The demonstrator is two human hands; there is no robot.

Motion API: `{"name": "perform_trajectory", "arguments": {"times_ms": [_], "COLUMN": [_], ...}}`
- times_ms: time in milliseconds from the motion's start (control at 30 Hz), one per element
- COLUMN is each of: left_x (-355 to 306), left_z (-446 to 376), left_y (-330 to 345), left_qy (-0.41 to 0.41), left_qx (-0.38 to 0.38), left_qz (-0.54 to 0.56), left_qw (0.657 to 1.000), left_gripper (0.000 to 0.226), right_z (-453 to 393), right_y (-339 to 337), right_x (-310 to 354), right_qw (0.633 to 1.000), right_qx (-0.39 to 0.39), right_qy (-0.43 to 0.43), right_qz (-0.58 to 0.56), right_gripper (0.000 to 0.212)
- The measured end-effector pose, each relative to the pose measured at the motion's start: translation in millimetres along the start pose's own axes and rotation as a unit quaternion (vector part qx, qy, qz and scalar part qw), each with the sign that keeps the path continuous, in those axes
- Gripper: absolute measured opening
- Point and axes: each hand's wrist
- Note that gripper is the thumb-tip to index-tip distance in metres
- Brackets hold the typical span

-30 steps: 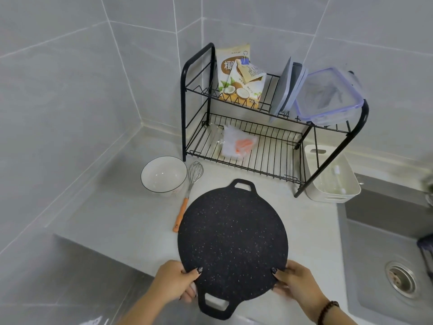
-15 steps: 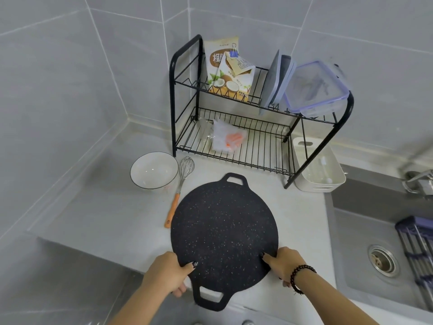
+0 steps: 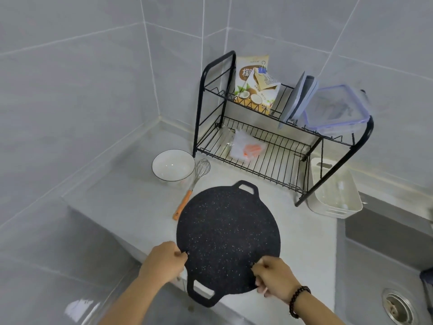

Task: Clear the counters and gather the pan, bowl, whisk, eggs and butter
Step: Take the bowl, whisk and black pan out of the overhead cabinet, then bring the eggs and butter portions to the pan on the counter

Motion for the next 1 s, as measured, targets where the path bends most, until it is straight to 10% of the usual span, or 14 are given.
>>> {"name": "perform_trajectory", "arguments": {"times_ms": [600,1000], "left_x": [-48.5,-18.1], "left_z": [198.1,332.7], "left_y": [60.9,109.1], "left_qy": [-0.108,-0.208], "left_qx": [-0.274,-0.400], "left_qz": [0.340,0.424], "left_qw": [0.893,0.785], "left_gripper": [0.012,0.007], "right_z": [75.8,151.8], "right_y": [-36.9,11.8], "right_x": [17.7,-23.0], "right_qw": [0.932,0.876], "right_qx": [0.238,0.365], "right_qy": [-0.273,-0.296], "right_qz": [0.014,0.104], "right_gripper": [0.012,0.011]}}
Point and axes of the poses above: each hand's wrist, its own z-axis away from the middle knuckle, its own y-axis out of the palm, x = y × z, and after that the axes turned 8 degrees about -x, right-handed
